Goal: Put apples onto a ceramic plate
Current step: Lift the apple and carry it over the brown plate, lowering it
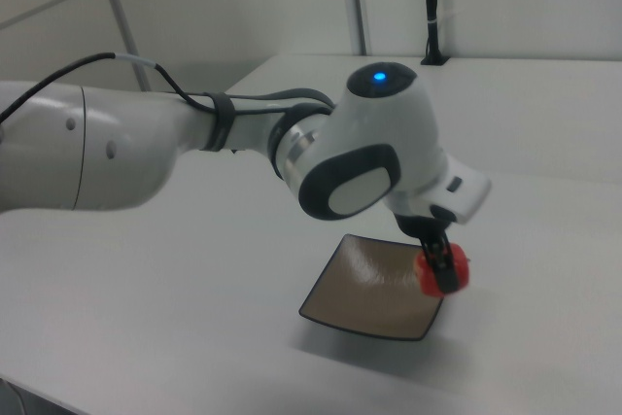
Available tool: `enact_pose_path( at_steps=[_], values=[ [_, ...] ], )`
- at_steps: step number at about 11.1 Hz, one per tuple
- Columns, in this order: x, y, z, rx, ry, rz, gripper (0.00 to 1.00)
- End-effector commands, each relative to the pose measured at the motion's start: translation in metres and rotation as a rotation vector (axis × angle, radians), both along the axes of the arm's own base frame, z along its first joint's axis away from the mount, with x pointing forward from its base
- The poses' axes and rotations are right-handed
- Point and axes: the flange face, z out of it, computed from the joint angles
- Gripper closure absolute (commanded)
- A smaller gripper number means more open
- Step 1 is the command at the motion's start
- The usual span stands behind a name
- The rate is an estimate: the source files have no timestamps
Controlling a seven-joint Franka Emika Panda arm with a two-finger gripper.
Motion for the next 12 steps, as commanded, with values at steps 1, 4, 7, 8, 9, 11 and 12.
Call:
enact_pose_path(
  at_steps=[1,4,7,8,9,11,12],
  values=[
    [0.013,0.048,-0.009,0.029,0.019,0.037,0.38],
    [0.012,0.063,-0.039,0.007,0.102,0.091,0.08],
    [0.014,0.064,-0.037,0.002,0.099,0.094,0.00],
    [0.014,0.063,-0.036,0.002,0.097,0.093,0.00],
    [0.014,0.063,-0.035,0.002,0.096,0.093,0.00],
    [0.014,0.071,-0.027,0.011,0.112,0.106,0.00],
    [0.012,0.079,-0.011,0.012,0.117,0.126,0.00]
  ],
)
